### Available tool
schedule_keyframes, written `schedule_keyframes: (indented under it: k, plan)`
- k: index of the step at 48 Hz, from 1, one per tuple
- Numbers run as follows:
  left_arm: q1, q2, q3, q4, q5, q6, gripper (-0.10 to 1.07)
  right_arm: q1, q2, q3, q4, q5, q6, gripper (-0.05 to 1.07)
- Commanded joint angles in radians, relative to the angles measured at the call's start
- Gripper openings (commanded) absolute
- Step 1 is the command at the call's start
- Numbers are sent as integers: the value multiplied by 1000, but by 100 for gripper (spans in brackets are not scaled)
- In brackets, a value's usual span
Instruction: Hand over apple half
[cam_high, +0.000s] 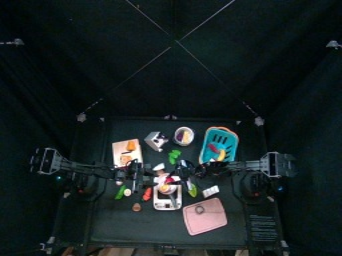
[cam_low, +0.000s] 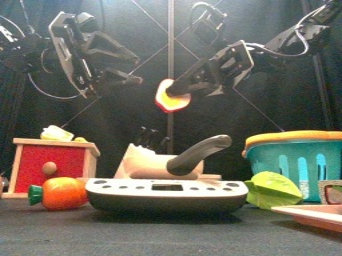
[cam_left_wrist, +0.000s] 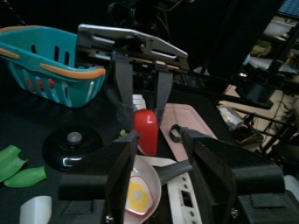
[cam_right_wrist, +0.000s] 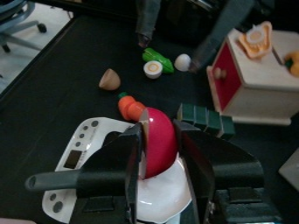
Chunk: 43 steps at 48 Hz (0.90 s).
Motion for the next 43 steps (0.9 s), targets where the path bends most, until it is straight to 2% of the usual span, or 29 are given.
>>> schedule_keyframes:
  k: [1, 7, 16, 28, 35, 43]
  plan:
    - [6, 3, -11, 20, -5, -20, 93, -3, -46, -32, -106, -31, -3, 58]
    - [14, 23, -14, 54, -6, -37, 104, -3, -46, -44, -209, -69, -3, 56]
    - [14, 71, -32, 107, -11, -44, 104, -12, -63, -77, -302, -115, -5, 51]
    - [37, 152, -100, 184, -21, -80, 104, -32, -55, -100, -360, -181, -5, 50]
    - [81, 170, -120, 288, -78, -195, 104, -46, -48, -98, -376, -221, -11, 49]
    - [146, 192, -135, 433, -187, -351, 104, -48, -38, -95, -344, -238, -95, 49]
